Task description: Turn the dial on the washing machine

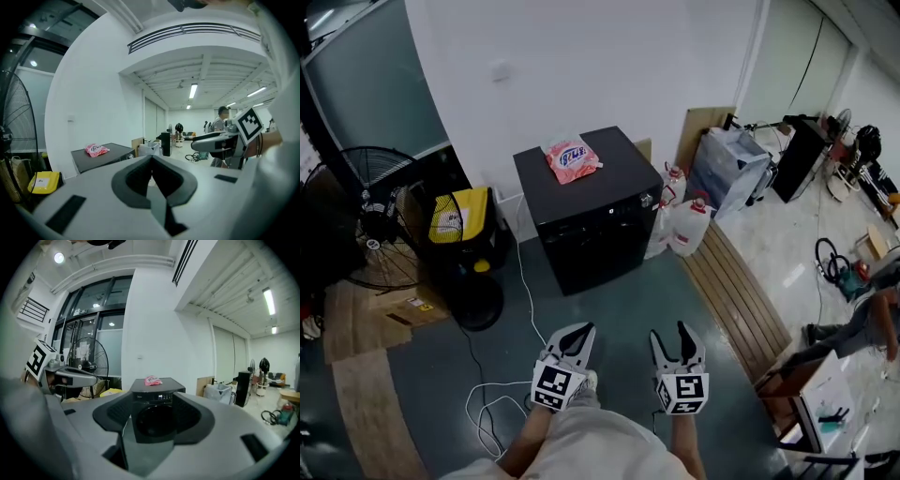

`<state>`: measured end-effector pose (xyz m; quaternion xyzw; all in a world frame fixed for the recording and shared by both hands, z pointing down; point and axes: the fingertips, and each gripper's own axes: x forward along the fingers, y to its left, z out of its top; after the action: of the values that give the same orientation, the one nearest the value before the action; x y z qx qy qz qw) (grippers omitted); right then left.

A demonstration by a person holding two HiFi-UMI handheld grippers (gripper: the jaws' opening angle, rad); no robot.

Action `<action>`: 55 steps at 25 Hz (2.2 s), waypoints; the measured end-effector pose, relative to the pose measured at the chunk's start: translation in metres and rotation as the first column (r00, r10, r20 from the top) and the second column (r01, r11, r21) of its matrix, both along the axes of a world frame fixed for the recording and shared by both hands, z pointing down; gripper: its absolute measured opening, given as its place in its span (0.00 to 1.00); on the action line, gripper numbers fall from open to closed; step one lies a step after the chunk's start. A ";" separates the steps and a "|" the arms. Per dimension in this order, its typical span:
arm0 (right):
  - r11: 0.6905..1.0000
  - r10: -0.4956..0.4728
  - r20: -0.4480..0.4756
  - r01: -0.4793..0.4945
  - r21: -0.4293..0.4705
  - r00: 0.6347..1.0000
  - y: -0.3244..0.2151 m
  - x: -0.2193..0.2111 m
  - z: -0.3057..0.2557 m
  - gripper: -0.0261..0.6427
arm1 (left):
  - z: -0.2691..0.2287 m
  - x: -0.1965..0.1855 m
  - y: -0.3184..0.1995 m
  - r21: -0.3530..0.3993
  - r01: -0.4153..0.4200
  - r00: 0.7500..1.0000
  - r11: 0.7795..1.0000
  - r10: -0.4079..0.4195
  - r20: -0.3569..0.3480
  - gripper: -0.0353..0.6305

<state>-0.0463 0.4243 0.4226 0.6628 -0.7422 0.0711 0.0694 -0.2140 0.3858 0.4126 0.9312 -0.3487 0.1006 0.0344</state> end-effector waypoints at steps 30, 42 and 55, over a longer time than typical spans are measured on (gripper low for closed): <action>0.994 0.098 -0.023 -0.099 -0.052 0.995 -0.172 0.018 0.026 0.42 | 0.026 0.029 -0.187 -0.030 -0.109 0.994 0.994 0.109 -0.009 0.07; 0.997 0.002 -0.004 -0.002 -0.082 1.000 -0.277 0.087 0.042 0.42 | 0.040 0.097 -0.269 -0.059 -0.026 1.000 0.998 0.027 0.015 0.07; 0.983 -0.142 0.040 0.146 -0.115 0.989 -0.376 0.157 0.062 0.40 | 0.055 0.175 -0.349 -0.082 0.098 0.993 0.992 -0.092 0.071 0.07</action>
<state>0.1105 0.0480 0.4842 0.6009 -0.7837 0.1201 0.1017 -0.0391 0.0371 0.4678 0.9073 -0.3890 0.1448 0.0671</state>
